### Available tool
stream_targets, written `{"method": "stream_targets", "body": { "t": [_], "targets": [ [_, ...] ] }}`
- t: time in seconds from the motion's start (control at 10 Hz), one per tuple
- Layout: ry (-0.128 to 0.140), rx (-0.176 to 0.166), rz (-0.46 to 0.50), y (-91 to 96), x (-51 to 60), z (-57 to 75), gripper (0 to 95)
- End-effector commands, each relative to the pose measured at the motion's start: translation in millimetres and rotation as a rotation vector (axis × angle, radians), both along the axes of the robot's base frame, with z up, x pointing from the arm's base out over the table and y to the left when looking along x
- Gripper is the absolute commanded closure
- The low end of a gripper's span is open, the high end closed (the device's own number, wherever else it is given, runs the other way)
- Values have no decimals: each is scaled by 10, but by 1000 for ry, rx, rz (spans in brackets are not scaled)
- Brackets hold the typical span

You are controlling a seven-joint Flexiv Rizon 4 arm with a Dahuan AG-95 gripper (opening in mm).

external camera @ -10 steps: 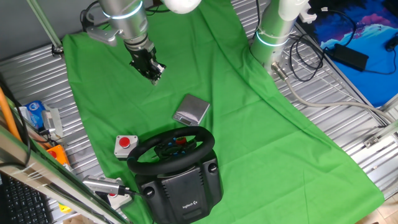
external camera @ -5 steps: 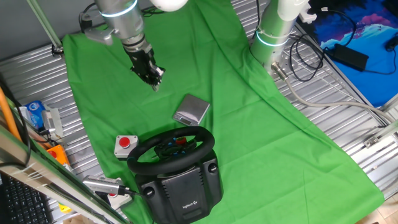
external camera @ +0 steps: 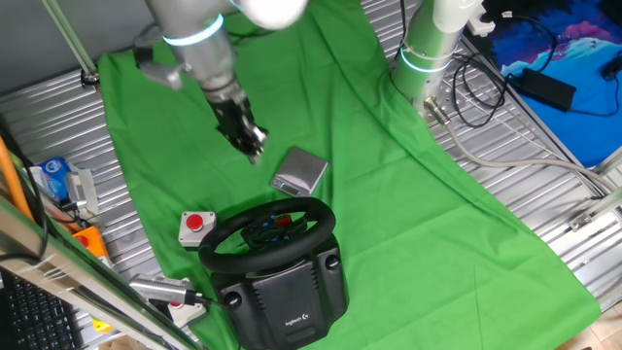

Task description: Rotate the steering wheel 90 degrees counterclockwise

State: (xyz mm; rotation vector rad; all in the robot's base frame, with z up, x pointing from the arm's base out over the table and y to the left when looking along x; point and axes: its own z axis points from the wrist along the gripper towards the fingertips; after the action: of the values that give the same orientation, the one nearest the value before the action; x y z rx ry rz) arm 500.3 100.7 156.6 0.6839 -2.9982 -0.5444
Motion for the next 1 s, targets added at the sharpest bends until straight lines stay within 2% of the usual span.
{"method": "stream_targets", "body": {
  "t": [0.1, 0.4, 1.0],
  "targets": [
    [8, 4, -34, 223, -51, -67, 950],
    [20, 15, -55, 455, -20, -95, 950],
    [21, 13, -21, 462, -14, -98, 950]
  ]
}}
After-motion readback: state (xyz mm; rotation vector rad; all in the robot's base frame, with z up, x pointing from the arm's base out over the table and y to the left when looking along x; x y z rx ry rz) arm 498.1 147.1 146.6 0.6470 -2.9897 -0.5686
